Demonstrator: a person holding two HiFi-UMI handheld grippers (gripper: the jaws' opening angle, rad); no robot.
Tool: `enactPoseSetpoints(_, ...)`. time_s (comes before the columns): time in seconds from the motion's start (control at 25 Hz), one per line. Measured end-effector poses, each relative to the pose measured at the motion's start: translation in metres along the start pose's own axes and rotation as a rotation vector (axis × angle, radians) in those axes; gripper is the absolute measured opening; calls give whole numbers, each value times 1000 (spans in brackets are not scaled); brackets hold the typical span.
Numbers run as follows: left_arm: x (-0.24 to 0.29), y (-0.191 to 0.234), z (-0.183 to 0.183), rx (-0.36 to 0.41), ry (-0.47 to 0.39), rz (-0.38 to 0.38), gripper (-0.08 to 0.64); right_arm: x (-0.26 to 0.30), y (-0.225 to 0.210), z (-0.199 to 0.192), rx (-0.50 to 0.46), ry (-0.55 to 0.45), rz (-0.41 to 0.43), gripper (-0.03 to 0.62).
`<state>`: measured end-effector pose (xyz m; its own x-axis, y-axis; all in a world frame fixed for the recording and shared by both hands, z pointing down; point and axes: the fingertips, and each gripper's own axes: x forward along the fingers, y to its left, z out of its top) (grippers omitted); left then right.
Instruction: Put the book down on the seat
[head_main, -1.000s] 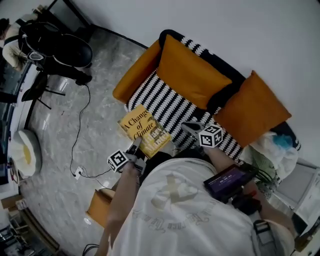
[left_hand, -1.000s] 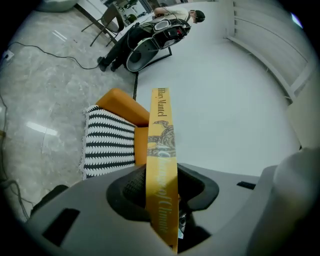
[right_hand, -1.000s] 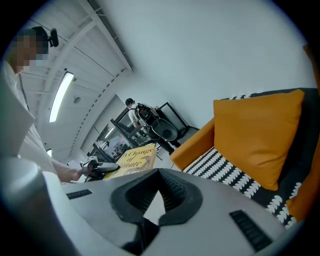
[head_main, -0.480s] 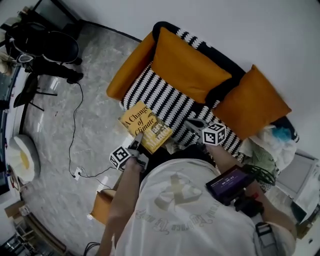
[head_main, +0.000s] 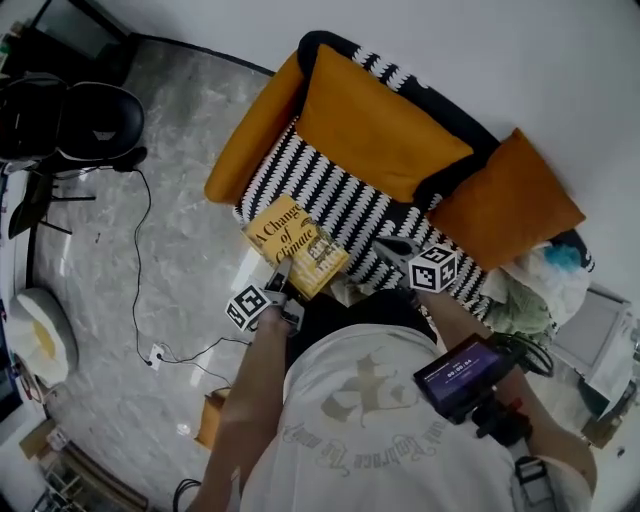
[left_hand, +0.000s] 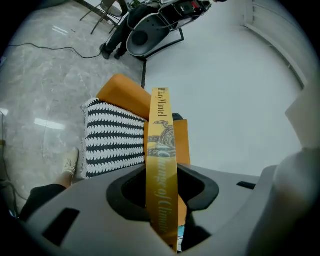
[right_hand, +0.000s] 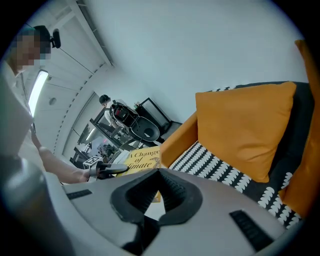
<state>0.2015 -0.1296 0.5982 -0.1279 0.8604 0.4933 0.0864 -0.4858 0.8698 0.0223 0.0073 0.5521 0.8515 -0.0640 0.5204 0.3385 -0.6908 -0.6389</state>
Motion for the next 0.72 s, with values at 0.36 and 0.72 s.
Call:
enactPoseSetpoints(0.36,25,25,16,-27,66,20,147,21,-5,-5,55,19,-63,14)
enactPoseSetpoints(0.72,54,43,-4,-48,71,56,147,32,-31,-18,81,46,-43,14)
